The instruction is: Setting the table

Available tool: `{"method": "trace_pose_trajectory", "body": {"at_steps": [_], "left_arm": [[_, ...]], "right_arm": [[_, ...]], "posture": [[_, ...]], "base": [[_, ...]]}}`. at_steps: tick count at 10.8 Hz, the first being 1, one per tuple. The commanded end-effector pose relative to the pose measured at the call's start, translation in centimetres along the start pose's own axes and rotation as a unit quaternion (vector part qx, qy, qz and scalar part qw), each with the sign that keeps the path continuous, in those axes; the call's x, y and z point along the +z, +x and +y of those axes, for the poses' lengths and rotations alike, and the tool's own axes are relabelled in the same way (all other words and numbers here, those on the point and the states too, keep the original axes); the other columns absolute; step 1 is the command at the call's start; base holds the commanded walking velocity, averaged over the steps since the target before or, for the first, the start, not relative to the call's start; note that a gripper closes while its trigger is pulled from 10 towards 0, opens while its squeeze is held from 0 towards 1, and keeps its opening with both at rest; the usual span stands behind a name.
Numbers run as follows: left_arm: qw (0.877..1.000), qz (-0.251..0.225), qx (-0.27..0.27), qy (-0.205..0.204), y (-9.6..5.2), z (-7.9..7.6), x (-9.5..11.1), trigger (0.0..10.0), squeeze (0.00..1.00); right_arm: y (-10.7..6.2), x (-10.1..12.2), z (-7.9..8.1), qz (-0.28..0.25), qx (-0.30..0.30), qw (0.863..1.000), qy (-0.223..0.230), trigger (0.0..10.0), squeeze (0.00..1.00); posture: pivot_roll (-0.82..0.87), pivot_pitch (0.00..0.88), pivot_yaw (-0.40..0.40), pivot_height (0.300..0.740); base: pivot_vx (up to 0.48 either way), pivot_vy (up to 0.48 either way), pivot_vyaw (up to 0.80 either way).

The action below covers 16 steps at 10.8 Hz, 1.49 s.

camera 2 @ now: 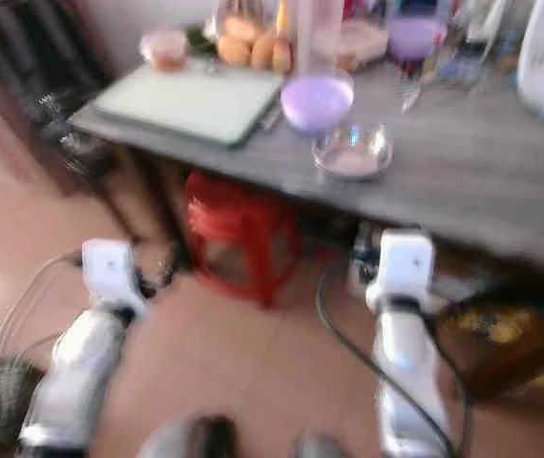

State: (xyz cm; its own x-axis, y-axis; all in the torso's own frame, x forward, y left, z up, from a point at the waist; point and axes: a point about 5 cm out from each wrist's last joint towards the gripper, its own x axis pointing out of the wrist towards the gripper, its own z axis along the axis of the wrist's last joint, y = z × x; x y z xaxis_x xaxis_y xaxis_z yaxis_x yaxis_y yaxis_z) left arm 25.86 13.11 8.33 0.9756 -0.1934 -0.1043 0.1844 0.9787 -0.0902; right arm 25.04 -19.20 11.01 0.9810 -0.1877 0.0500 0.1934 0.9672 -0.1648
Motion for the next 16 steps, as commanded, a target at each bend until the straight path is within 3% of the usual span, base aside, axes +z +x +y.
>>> {"method": "trace_pose_trajectory", "body": {"at_steps": [1, 3, 5, 7, 10, 13, 16], "left_arm": [[1.0, -0.003, 0.0, 0.006, 0.2, 0.4, 0.1, 10.0, 0.0], [1.0, 0.005, -0.005, 0.001, -0.1, 0.0, -0.5, 10.0, 0.0], [1.0, -0.014, -0.014, -0.008, 0.2, -0.4, 0.3, 10.0, 0.0], [0.998, -0.037, -0.043, -0.012, 0.9, -0.7, 1.2, 10.0, 0.0], [0.998, -0.038, -0.047, -0.025, 0.8, -1.0, 1.1, 10.0, 0.0], [0.997, -0.041, -0.052, -0.03, 0.9, -1.1, 1.2, 10.0, 0.0], [0.997, -0.039, -0.052, -0.028, 0.8, -1.1, 1.1, 10.0, 0.0]], "right_arm": [[-0.2, -0.1, -0.1, 0.0, -0.004, 1.0, 0.015, 10.0, 0.0], [-1.0, -0.7, 0.3, 0.013, 0.022, 0.999, 0.024, 10.0, 0.0], [-0.6, -0.4, 0.5, -0.007, 0.024, 0.999, 0.022, 10.0, 0.0], [0.4, -0.1, 0.7, -0.016, 0.028, 0.999, 0.025, 10.0, 0.0], [0.5, 0.0, 0.5, -0.021, 0.028, 0.999, 0.016, 10.0, 0.0], [0.6, 0.4, 0.5, -0.032, 0.034, 0.999, 0.014, 10.0, 0.0], [0.8, 1.1, 0.8, -0.046, 0.049, 0.998, 0.017, 10.0, 0.0]], "posture": [[-0.1, 0.022, 0.061, 0.74], [-0.1, 0.032, 0.061, 0.74], [-0.1, 0.037, 0.069, 0.74], [-0.1, 0.038, 0.064, 0.74], [-0.1, 0.046, 0.059, 0.74], [-0.11, 0.057, 0.057, 0.74], [-0.1, 0.063, 0.059, 0.74]], "base": [[-0.3, 0.0, 0.0], [-0.268, 0.0, 0.0], [0.0, 0.0, 0.0], [0.0, 0.0, -0.8], [0.0, 0.0, -0.8], [0.0, -0.315, -0.8], [0.0, -0.355, 0.0]]}}
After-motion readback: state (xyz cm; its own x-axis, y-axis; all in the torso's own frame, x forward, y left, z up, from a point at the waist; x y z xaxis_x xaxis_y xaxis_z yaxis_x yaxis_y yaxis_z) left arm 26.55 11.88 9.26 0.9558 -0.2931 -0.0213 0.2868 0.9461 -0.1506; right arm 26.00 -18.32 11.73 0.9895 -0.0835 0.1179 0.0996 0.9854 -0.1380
